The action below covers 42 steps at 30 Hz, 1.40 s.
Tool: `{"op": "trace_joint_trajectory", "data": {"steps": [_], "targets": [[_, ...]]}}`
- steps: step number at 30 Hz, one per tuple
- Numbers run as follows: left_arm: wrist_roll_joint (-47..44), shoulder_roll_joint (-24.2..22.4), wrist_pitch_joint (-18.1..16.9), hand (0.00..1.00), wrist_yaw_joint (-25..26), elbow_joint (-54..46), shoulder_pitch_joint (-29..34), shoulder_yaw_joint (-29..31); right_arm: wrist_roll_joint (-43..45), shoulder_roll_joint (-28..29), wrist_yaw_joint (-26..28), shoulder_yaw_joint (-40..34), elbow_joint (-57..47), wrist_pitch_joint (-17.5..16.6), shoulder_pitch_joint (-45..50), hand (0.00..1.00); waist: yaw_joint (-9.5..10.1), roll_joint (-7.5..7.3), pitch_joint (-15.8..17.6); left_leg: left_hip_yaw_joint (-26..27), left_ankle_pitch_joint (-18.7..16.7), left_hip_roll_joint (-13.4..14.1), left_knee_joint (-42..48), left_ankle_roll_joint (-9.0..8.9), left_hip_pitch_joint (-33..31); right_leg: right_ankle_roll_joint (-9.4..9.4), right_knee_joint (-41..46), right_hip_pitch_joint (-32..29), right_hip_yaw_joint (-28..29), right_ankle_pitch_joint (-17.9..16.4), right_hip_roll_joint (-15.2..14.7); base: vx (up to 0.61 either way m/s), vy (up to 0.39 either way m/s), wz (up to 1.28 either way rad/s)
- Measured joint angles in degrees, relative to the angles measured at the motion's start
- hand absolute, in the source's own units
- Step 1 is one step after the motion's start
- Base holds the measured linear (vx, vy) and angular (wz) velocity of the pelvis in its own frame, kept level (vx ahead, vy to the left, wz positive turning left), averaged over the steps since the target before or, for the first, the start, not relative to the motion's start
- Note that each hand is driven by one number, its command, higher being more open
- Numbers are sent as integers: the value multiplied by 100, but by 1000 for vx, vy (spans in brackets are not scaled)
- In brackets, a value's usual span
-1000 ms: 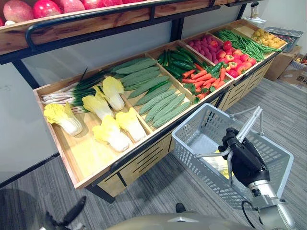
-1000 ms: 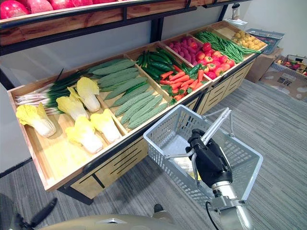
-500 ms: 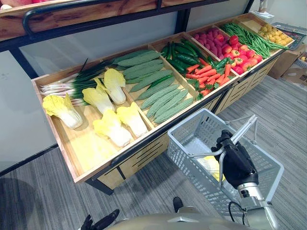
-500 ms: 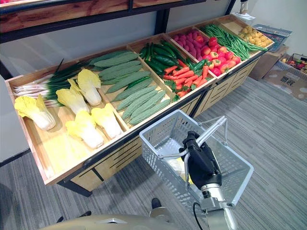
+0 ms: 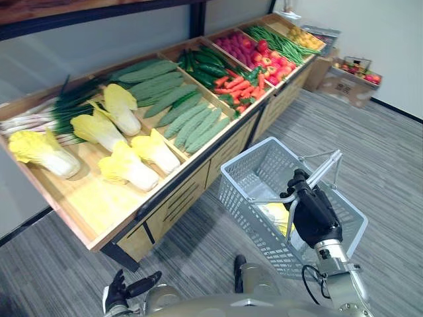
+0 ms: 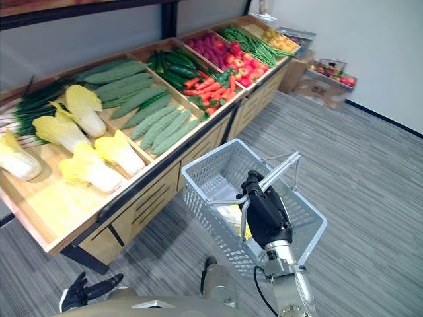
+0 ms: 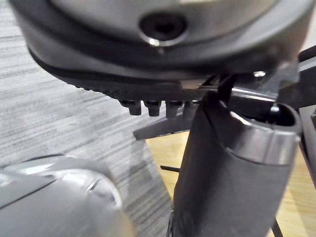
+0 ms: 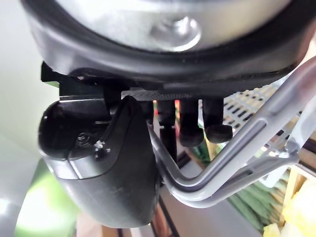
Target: Pick vegetable in the basket
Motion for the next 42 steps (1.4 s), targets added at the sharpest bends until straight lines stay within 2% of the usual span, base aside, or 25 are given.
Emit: {"op": "trace_joint_trajectory", "data": {"steps": [1,2,3,4,5,6,7,8,9,10,11,13,16,22,23,24,25,26,27,28,29,30,34,37,42], "targets": [[-7,22,-6,100,25,-8,-13,101,-4,-14,0,43,15,-25,-51,0,6,-8,-3,76,65,2,-73,-8,11,-3,300,68,-197,-214,-104,3,-46,-72],[-47,19,-30,100,104,-14,-7,264,-30,-54,-1,186,83,-93,-240,0,25,-46,-28,285,146,27,-145,-17,35,-114,756,142,-516,-490,-294,-4,-104,-103],[-101,25,-35,100,184,-5,-12,417,-72,-93,-17,338,146,-119,-480,0,55,-133,-68,522,154,89,-70,-47,8,-79,809,102,-860,-524,-398,-34,-108,-117],[-164,-7,-29,100,246,16,-43,482,-81,-154,-30,405,198,-120,-605,0,62,-86,-68,635,171,84,-93,-82,-7,-66,660,52,-1108,-494,-338,-74,-96,-136],[-292,-101,-26,100,325,38,-80,581,-82,-293,-33,555,415,-214,-823,0,171,0,-132,908,308,115,-436,-142,23,4,-175,106,-1338,-387,-51,-82,-70,-113],[-324,-177,-62,100,347,63,-67,604,-85,-323,-41,607,516,-255,-932,0,240,49,-174,1110,445,186,-629,-179,34,-45,-210,232,-1537,-560,-52,-61,-116,-112],[-421,-194,-127,100,365,45,-64,587,-69,-358,-78,708,654,-334,-1047,0,238,-58,-213,1321,634,73,-787,-221,95,16,35,446,-2154,-981,-302,-27,-141,-100],[-512,-199,-137,100,375,80,-83,595,-67,-454,-93,841,778,-340,-1205,0,292,-207,-232,1566,700,-7,-836,-195,173,280,-588,734,-2328,-1221,-209,-26,-152,-86],[-517,-234,-99,100,395,172,-163,601,-66,-541,-97,878,864,-339,-1285,0,285,-99,-199,1576,742,106,-844,-239,181,209,-756,765,-2287,-1045,-31,-19,-159,-74],[-504,-345,-104,100,389,228,-198,586,-51,-679,-132,951,911,-336,-1250,0,279,6,-242,1590,896,214,-924,-157,173,136,-1456,931,-2224,-737,379,-27,-166,-59],[-504,-445,-116,100,354,235,-199,537,5,-806,-118,1031,909,-333,-1231,0,302,50,-264,1639,986,359,-978,-160,183,77,-2063,1049,-2091,-455,732,-9,-178,-68],[-522,-523,-107,100,294,367,-305,490,176,-828,-74,1058,881,-334,-1161,0,277,5,-282,1796,1088,537,-1016,-237,185,-63,-2810,1216,-1882,-55,1162,3,-178,-76],[-521,-474,-112,100,294,431,-380,386,206,-840,-74,893,693,-334,-827,0,175,-50,-315,1843,1229,593,-1124,-280,215,-190,-3240,1300,-1725,139,1389,-3,-120,-37],[-494,-461,-135,100,252,509,-500,-41,210,-816,-75,425,376,-335,-367,0,43,-35,-340,1793,1334,693,-1015,-280,599,-211,-3375,1580,-1246,151,1560,21,15,-39],[-482,-417,-179,100,237,511,-502,-128,209,-817,-72,433,284,-335,-363,0,53,-40,-342,1413,1326,775,-754,-265,576,-270,-3380,1582,-1031,188,1622,-3,68,-92],[-498,-427,-235,100,243,509,-512,-128,209,-816,-70,441,226,-336,-394,0,129,-30,-337,692,1306,799,-441,-184,461,-322,-3402,1626,-788,231,1687,-2,71,-102],[-504,-426,-243,100,250,512,-522,-136,209,-819,-70,444,217,-351,-411,0,150,-23,-332,227,1106,752,-326,-206,399,-332,-3400,1654,-684,239,1699,-8,105,-119],[-548,-437,-273,100,276,516,-519,-185,209,-817,-85,458,219,-394,-451,0,188,5,-337,-718,750,459,-289,-255,311,-359,-3360,1672,-395,260,1713,-23,132,-106],[-551,-440,-299,100,292,528,-519,-191,208,-821,-85,490,219,-447,-465,0,205,24,-336,-1166,681,268,-359,-195,240,-354,-3327,1667,-232,267,1716,-34,148,-104],[-587,-444,-332,100,300,549,-518,-192,211,-820,-85,519,219,-501,-465,0,217,48,-333,-1373,700,125,-490,-159,217,-336,-3312,1662,-114,278,1734,-40,166,-91],[-691,-422,-377,100,332,590,-482,-298,282,-752,-91,622,228,-605,-468,0,246,105,-341,-1708,729,-6,-663,-153,272,-278,-3290,1631,114,283,1804,-14,159,-83],[-757,-395,-381,100,346,646,-503,-318,376,-609,-94,724,225,-631,-469,0,246,109,-320,-2024,774,-137,-738,-230,286,-166,-3373,1621,252,357,1789,-5,151,-69],[-816,-414,-382,100,353,729,-571,-378,375,-416,-128,1016,230,-694,-476,0,280,47,-350,-2285,829,-402,-1176,-325,343,-99,-3670,1617,310,641,1654,-15,154,-4],[-841,-383,-369,100,327,791,-587,-519,371,-358,-145,1224,425,-704,-540,0,302,193,-343,-2289,938,-548,-2002,-475,549,-33,-3680,1418,295,753,1575,-33,154,7],[-634,-213,-357,100,144,916,-676,-902,-16,-230,-256,1363,1081,-659,-530,0,316,233,-338,-2285,1026,-742,-2566,-488,698,101,-3687,1271,322,873,1462,-45,139,0]]}}
